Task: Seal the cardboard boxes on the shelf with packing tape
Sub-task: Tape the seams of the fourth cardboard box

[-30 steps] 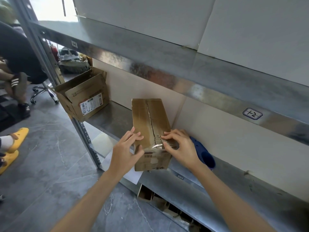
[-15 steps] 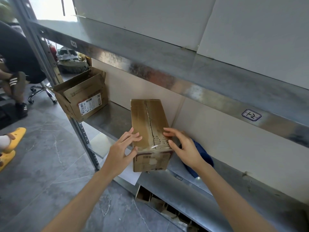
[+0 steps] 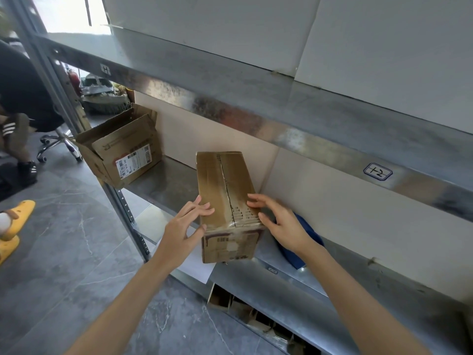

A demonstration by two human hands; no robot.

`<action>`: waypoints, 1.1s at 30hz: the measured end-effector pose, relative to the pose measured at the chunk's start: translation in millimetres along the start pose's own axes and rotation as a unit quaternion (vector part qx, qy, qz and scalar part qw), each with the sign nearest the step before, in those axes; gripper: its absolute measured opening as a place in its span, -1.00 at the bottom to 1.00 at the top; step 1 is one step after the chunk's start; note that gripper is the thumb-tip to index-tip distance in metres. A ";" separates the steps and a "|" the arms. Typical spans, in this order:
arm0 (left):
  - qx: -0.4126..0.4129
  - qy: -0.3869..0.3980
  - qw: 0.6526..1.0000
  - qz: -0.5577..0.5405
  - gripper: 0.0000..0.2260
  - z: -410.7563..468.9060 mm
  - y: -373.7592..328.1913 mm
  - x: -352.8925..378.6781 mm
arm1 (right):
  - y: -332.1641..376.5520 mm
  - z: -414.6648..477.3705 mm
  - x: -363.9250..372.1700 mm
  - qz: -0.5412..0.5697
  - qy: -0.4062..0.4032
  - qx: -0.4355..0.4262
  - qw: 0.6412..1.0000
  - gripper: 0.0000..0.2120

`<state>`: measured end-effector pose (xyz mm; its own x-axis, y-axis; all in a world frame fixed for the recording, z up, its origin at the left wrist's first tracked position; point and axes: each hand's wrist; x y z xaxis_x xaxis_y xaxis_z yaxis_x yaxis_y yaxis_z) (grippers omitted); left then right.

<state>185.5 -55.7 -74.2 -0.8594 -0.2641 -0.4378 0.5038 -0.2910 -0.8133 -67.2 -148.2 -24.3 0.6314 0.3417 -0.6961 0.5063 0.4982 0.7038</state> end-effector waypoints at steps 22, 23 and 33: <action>0.017 0.031 0.999 0.010 -0.37 1.2 5.9 -5.9 | -12.3 13.0 1.2 -0.029 -0.010 -0.018 0.999 -0.36; 0.018 0.029 0.999 0.008 -0.38 0.9 7.0 -5.4 | -11.7 14.3 1.7 -0.021 -0.017 -0.016 1.000 -0.38; 0.016 -0.022 1.000 0.012 -0.53 -1.5 9.1 4.1 | -7.0 9.3 8.1 0.019 -0.045 -0.010 0.999 -0.51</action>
<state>186.5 -58.0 -84.0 -0.8430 -0.3118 -0.4384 0.5268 -0.3135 -0.7900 -60.2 -156.3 -33.6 0.7015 0.2879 -0.6520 0.4689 0.5025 0.7264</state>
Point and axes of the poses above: each hand's wrist, its own z-axis towards the middle knuckle, its own x-axis out of the palm, y = z × x, and after that the axes turned 4 degrees about -z, right-handed
